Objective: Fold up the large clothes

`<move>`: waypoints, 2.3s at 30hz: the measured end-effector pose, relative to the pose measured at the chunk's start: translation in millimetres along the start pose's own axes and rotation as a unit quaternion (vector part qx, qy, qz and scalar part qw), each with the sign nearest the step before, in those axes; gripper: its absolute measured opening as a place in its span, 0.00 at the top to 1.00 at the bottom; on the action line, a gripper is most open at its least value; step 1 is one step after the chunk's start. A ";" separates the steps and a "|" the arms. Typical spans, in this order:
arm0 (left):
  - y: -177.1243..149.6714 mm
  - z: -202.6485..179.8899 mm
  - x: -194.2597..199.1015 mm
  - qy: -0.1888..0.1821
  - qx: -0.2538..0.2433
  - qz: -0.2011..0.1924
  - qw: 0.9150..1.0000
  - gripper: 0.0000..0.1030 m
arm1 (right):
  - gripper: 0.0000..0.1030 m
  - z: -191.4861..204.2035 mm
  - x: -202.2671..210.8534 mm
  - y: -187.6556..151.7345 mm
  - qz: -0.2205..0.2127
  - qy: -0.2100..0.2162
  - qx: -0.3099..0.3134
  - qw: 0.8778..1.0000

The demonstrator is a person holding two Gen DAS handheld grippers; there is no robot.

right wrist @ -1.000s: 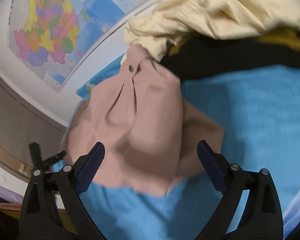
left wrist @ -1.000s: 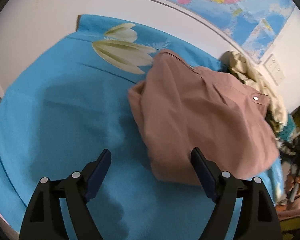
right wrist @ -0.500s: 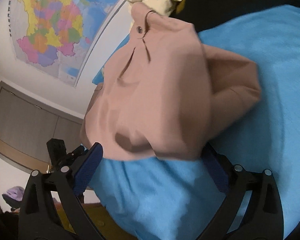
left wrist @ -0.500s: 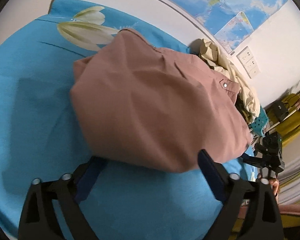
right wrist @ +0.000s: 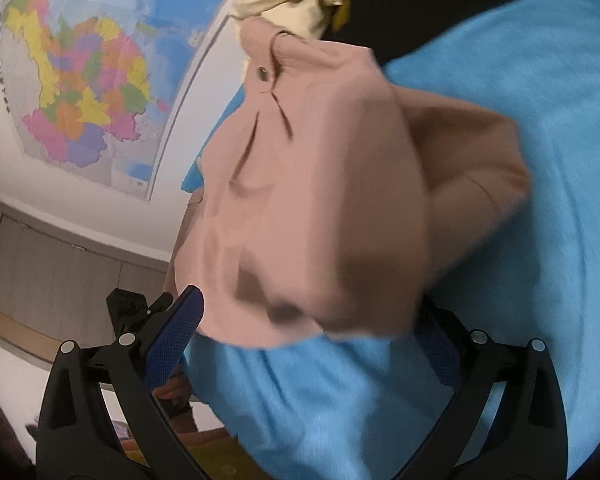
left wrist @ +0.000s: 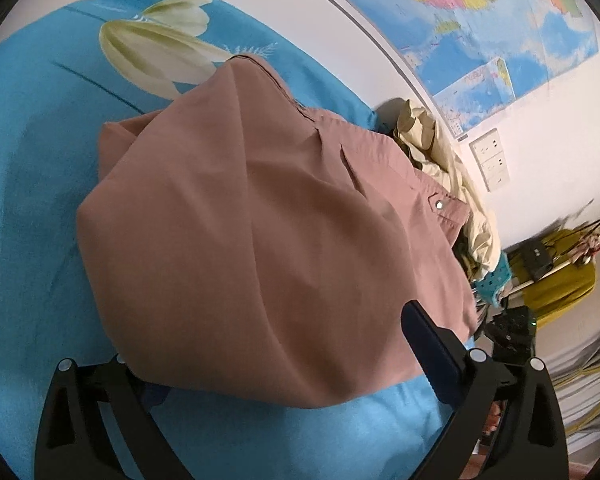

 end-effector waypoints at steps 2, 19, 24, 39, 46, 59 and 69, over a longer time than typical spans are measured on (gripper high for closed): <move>0.9 -3.8 -4.0 0.010 -0.014 0.000 1.000 0.07 | 0.05 -0.5 0.8 -2.7 0.003 -0.006 0.004 1.000; 19.6 -0.7 -22.9 0.040 -0.012 -0.011 0.999 0.19 | 0.04 27.3 -62.5 24.9 -0.047 -0.022 0.081 0.995; 18.9 -12.0 -31.1 0.066 -0.044 -0.022 0.997 0.15 | 0.05 29.8 -67.5 23.5 -0.065 -0.033 0.100 0.992; 27.1 -6.5 -37.4 0.054 -0.030 -0.024 0.998 0.34 | 0.19 31.7 -79.1 30.6 -0.045 -0.001 0.091 0.995; 29.5 -2.3 -39.0 0.086 -0.031 -0.033 0.995 0.61 | 0.52 23.3 -82.0 30.6 -0.038 0.006 0.082 0.996; 29.9 -7.9 -41.9 0.115 -0.062 -0.027 0.991 0.65 | 0.42 25.3 -83.2 33.1 -0.030 0.016 0.074 0.997; 29.9 -8.5 -42.5 0.112 -0.072 -0.023 0.991 0.63 | 0.32 32.6 -88.9 35.0 -0.017 0.016 0.073 0.997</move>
Point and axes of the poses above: each gripper's, at about its wrist camera, not at the fingertips, and x roughly against the way its jaws point, z to its left, y to its top, the point moved 4 cm from there along -x, roughly the way its jaws point, and after that the axes turned 10 degrees about -z, right-handed, at the moved point
